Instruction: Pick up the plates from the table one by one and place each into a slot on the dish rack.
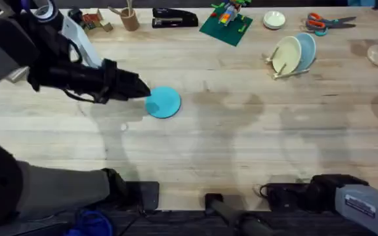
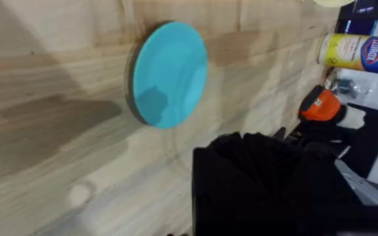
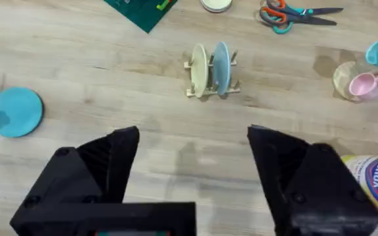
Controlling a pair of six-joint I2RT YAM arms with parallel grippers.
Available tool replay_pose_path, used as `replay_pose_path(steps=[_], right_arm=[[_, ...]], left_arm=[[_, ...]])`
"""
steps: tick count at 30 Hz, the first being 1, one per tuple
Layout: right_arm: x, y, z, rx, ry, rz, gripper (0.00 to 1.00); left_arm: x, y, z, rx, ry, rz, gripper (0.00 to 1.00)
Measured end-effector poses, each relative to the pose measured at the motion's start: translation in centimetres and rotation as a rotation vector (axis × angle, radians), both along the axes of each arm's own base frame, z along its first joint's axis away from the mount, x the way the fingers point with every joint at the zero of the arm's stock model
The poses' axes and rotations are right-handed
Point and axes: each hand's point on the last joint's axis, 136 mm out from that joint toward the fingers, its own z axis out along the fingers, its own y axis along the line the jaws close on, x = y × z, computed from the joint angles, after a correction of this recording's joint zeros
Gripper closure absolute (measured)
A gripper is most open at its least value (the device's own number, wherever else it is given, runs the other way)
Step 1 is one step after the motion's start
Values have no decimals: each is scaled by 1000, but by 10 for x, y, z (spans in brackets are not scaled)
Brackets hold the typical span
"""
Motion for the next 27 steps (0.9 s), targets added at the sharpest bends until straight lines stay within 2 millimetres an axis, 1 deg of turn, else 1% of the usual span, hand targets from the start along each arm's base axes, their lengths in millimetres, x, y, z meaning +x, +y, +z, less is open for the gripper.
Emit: replay_pose_path(steps=[3,6,11,19,27], right_arm=[[0,0,0,0,0,0,7],[0,0,0,0,0,0,7],[0,0,0,0,0,0,8],[0,0,0,0,0,0,7],[0,0,0,0,0,0,7]], left_arm=[[-6,-3,-10,-12,15,1,960],[-8,-4,-16,-16,16,2,960],[0,-2,-26,-20,9,4,961],[7,0,-50,-44,55,6,962],[12,5,-59,-12,60,17,962]])
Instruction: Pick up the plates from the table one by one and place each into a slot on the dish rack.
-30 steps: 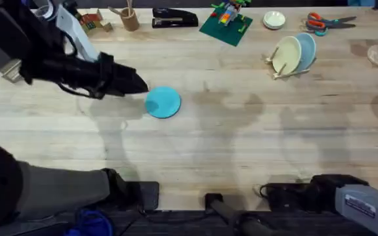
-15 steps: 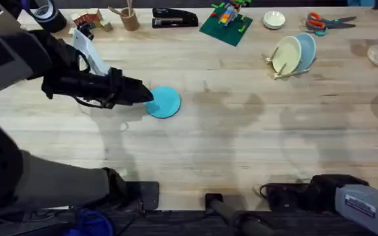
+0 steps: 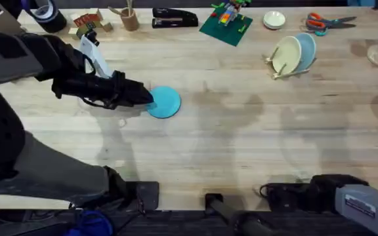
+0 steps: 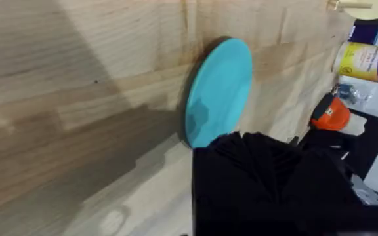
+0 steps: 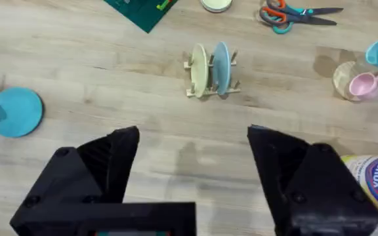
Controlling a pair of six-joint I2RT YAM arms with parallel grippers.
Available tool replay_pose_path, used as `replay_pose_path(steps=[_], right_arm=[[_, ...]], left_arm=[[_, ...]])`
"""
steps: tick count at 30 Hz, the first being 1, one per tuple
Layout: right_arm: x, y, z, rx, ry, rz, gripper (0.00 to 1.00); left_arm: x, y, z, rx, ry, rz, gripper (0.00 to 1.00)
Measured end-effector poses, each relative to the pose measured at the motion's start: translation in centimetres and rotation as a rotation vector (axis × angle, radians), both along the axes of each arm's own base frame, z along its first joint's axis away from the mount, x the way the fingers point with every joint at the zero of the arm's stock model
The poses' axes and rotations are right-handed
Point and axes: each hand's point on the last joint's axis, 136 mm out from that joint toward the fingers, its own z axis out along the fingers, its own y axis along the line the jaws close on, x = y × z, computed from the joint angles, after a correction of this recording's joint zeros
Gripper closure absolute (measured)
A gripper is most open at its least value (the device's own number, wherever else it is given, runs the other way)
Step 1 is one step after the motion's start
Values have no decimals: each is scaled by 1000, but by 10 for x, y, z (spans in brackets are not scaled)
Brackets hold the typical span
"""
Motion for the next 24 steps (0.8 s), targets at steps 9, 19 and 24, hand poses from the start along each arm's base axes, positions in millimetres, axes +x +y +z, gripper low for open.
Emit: replay_pose_path(steps=[9,19,24], right_arm=[[0,0,0,0,0,0,7],[0,0,0,3,0,-3,7],[0,0,0,8,0,-8,7]], left_arm=[[6,5,-7,27,-7,13,963],[8,6,-38,-10,78,30,962],[10,5,-38,-22,83,42,962]])
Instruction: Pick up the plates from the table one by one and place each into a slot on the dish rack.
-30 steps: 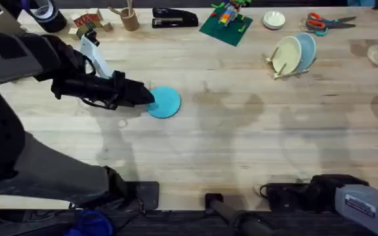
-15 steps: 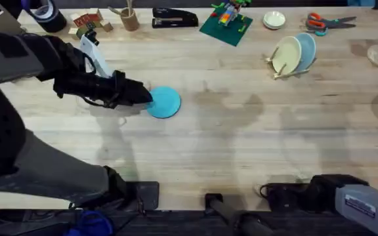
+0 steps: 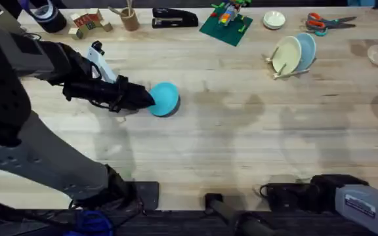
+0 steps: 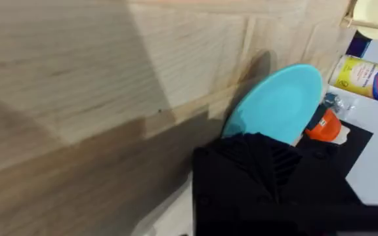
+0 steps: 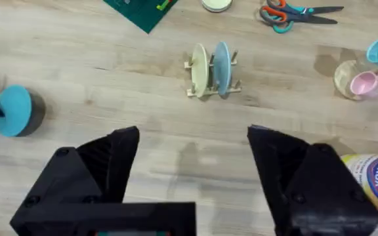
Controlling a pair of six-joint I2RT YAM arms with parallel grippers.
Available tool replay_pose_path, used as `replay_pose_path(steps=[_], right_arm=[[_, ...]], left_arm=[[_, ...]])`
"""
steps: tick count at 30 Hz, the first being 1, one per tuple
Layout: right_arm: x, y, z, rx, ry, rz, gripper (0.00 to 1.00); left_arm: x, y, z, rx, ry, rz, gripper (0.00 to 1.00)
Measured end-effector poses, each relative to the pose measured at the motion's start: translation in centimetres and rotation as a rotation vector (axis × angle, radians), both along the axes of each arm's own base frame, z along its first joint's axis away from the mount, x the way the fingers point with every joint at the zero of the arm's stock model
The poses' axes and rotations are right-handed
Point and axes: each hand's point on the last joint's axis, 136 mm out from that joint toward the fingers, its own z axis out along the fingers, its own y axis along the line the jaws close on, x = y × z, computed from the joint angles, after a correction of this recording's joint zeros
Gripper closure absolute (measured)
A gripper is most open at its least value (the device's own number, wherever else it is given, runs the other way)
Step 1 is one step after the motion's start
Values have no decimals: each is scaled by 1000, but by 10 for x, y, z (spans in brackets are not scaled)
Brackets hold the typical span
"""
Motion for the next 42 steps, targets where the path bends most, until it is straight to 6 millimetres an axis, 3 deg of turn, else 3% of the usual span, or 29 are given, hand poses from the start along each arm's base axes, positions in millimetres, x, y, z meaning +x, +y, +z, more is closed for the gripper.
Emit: replay_pose_path(steps=[23,32,42], right_arm=[[-1,0,-1,43,5,-43,10],[-10,3,-15,136,93,-117,8],[14,29,-44,266,242,-55,7]], left_arm=[[1,0,0,-1,7,8,961],[1,0,0,0,6,8,960],[2,1,0,0,-1,9,960]])
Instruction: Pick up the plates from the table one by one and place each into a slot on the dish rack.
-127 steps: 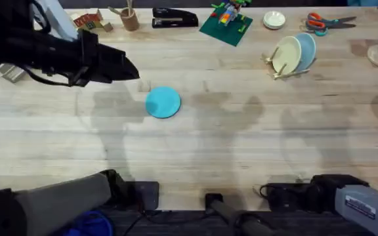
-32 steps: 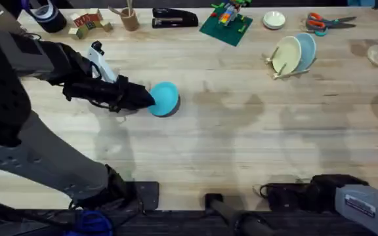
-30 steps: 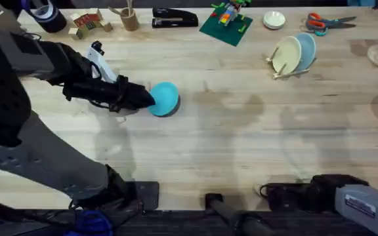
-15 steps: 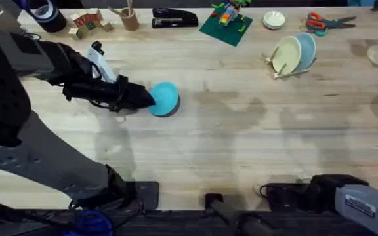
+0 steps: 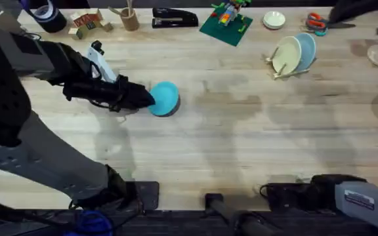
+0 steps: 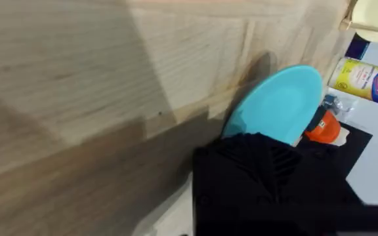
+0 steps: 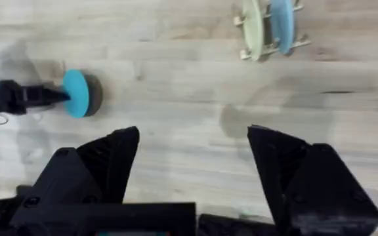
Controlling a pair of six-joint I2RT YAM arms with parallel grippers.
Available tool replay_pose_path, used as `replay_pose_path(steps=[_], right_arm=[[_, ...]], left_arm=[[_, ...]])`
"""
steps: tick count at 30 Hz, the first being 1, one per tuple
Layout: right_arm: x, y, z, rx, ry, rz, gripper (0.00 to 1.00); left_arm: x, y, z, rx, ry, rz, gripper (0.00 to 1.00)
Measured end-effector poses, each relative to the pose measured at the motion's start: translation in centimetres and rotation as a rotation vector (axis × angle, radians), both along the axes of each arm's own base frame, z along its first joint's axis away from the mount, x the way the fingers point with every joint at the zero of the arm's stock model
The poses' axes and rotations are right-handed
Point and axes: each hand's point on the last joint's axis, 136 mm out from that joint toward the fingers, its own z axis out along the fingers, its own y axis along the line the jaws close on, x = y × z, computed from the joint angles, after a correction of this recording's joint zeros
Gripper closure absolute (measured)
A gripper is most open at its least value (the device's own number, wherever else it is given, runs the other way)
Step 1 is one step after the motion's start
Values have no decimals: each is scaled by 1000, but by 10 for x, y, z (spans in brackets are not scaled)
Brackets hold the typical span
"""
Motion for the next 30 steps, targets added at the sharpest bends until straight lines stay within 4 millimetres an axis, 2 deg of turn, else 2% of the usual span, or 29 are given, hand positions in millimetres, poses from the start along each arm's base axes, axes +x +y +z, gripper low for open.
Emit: replay_pose_path(steps=[8,21,30], right_arm=[[15,22,-31,74,99,63,7],[32,83,-73,140,110,179,7],[44,101,-105,137,188,203,9]], left_arm=[[0,0,0,0,0,0,960],[0,0,0,0,0,0,961],[0,0,0,0,0,0,961]])
